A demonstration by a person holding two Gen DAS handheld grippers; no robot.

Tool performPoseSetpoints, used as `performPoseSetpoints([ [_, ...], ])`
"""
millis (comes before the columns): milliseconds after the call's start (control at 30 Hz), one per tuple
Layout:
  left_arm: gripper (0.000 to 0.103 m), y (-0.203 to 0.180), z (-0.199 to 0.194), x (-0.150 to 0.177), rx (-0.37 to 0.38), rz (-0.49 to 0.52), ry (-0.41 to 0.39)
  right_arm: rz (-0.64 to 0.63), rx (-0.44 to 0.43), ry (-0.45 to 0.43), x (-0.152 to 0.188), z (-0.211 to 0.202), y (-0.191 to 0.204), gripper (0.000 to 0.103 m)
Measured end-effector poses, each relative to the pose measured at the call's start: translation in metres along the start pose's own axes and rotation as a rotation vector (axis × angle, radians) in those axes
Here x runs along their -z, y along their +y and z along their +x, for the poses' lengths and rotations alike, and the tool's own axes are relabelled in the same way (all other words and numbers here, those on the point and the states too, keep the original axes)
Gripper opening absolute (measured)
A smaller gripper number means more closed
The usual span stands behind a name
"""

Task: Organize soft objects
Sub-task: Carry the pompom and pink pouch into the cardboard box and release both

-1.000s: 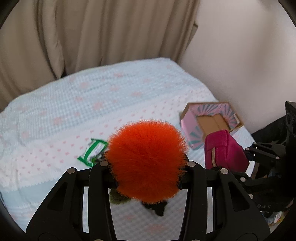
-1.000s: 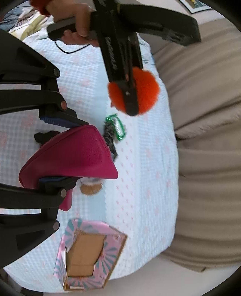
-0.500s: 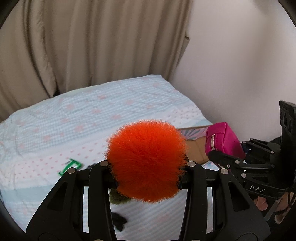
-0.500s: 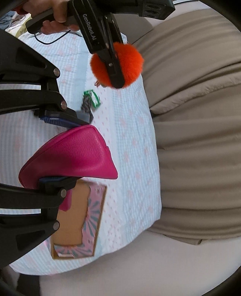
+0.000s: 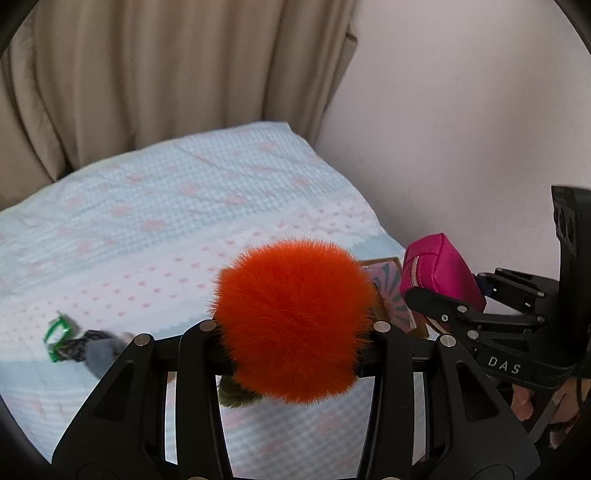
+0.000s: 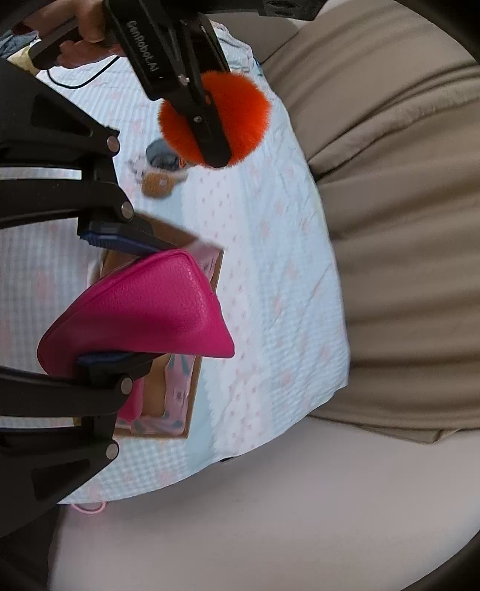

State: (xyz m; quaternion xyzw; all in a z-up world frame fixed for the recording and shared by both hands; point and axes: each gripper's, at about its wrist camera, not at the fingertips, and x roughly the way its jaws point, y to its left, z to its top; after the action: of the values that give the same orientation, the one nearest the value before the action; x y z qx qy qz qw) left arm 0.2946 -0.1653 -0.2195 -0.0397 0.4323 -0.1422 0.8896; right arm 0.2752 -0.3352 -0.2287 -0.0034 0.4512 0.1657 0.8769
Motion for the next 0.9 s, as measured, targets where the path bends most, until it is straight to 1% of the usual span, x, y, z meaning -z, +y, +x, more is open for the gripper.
performPoseSetpoints([
  [67,0.038,-0.012,0.029,-0.002,-0.004,0.006,0.037,0.026,-0.011,0.035,-0.005,0.016,-0.021,0.039],
  [233,0.038,-0.022,0.095,0.002,-0.022,0.008,0.133,0.117,-0.038,0.132,-0.006,0.064,-0.066,0.039],
  [333,0.038,-0.021,0.133,0.011,-0.041,0.022,0.201,0.174,-0.055,0.192,-0.004,0.096,-0.09,0.039],
  [400,0.038,-0.018,0.158,0.018,-0.057,0.028,0.263,0.209,-0.055,0.233,-0.001,0.115,-0.102,0.039],
  [500,0.038,-0.012,0.191,0.03,-0.078,0.0,0.346,0.254,-0.063,0.289,0.006,0.143,-0.113,0.04],
  [567,0.038,-0.009,0.208,0.039,-0.09,-0.003,0.395,0.276,-0.076,0.332,0.009,0.161,-0.117,0.04],
  [633,0.038,-0.008,0.219,0.05,-0.099,0.007,0.426,0.303,-0.099,0.367,0.013,0.178,-0.119,0.04],
  [733,0.038,-0.008,0.226,0.058,-0.115,0.037,0.451,0.314,-0.105,0.389,0.016,0.194,-0.117,0.04],
  [800,0.04,-0.007,0.227,0.061,-0.104,0.047,0.461,0.326,-0.113,0.395,0.016,0.201,-0.118,0.041],
  [833,0.043,-0.008,0.226,0.061,-0.114,0.057,0.463,0.339,-0.122,0.403,0.016,0.204,-0.118,0.042],
  [867,0.057,-0.008,0.224,0.062,-0.131,0.071,0.466,0.348,-0.123,0.411,0.016,0.206,-0.118,0.042],
  [900,0.086,-0.008,0.225,0.061,-0.146,0.082,0.466,0.352,-0.114,0.414,0.015,0.207,-0.117,0.043],
])
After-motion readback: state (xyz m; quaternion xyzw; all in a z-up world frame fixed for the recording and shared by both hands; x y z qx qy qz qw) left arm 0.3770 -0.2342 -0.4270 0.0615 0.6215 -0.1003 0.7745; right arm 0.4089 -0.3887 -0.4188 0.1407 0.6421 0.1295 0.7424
